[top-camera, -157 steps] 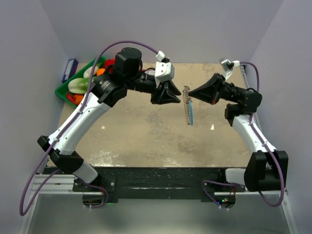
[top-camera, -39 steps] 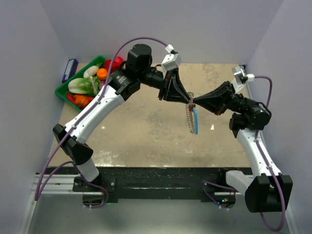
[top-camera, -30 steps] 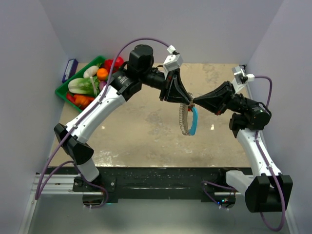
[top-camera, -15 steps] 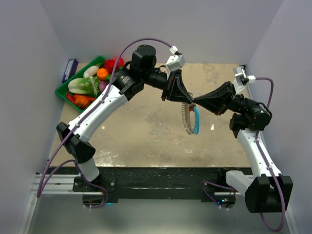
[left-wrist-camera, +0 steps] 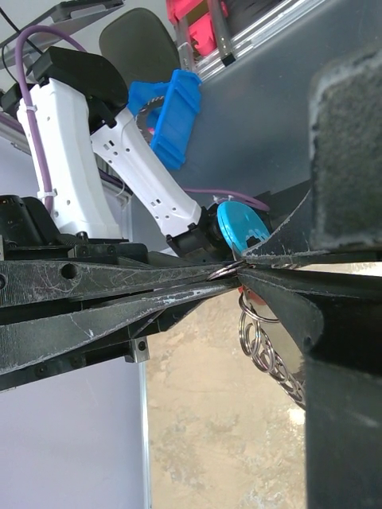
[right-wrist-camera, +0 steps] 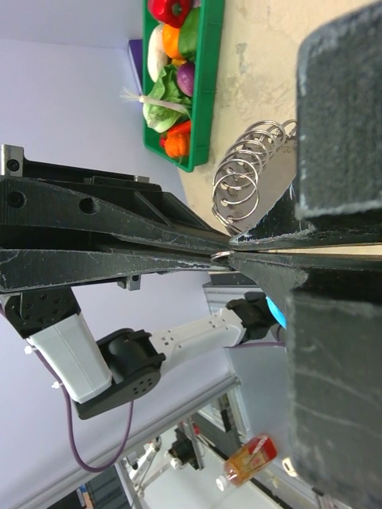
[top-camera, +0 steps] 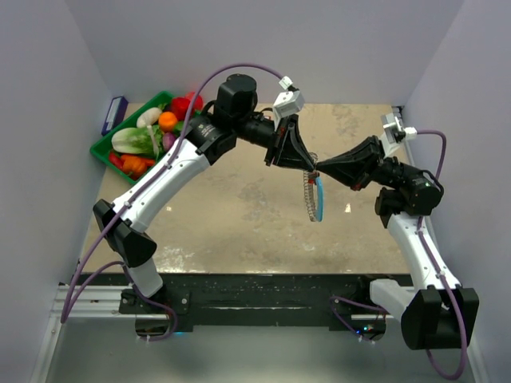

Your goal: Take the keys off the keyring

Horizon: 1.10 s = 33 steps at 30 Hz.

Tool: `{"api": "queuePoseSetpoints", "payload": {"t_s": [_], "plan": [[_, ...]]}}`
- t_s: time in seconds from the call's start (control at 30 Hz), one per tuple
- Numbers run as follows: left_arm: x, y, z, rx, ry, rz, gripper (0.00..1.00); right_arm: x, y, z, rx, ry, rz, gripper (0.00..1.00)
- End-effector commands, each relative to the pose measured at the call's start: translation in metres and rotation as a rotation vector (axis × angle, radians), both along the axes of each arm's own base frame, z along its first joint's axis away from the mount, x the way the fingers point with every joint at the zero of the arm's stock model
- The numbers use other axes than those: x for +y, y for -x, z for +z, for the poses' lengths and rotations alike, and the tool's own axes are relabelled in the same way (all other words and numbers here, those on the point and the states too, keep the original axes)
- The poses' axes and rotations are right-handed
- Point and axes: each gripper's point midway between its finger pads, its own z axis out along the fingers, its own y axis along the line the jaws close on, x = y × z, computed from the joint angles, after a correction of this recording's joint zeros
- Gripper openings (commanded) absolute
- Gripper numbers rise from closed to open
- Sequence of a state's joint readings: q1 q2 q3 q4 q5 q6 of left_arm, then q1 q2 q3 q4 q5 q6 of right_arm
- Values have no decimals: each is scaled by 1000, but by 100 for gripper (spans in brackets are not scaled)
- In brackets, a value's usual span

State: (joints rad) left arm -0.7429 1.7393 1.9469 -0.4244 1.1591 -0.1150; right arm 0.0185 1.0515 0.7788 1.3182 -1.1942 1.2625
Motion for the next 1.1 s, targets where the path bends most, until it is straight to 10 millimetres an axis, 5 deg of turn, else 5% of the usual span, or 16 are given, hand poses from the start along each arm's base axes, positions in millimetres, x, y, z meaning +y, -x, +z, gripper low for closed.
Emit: {"api": "queuePoseSetpoints", "payload": {"t_s": [0.0, 0.17, 0.4, 0.67, 0.83, 1.07], "plan": [[0, 11, 27, -43, 61, -30, 12, -1, 28, 16, -335, -13, -18, 0], [-1, 11, 24, -33, 58, -39, 0, -1, 27, 17, -338, -15, -20, 0], [-1, 12, 20, -24, 53, -35, 0, -1, 28, 14, -355, 1, -17, 0], [4, 13, 11, -3, 36, -14, 0, 1, 24, 10, -365, 66, 0, 29], [11, 11, 7, 10, 29, 6, 0, 1, 22, 7, -347, 77, -1, 22], [13, 6, 0, 21, 17, 28, 0, 1, 20, 8, -419, 202, 30, 39]]}}
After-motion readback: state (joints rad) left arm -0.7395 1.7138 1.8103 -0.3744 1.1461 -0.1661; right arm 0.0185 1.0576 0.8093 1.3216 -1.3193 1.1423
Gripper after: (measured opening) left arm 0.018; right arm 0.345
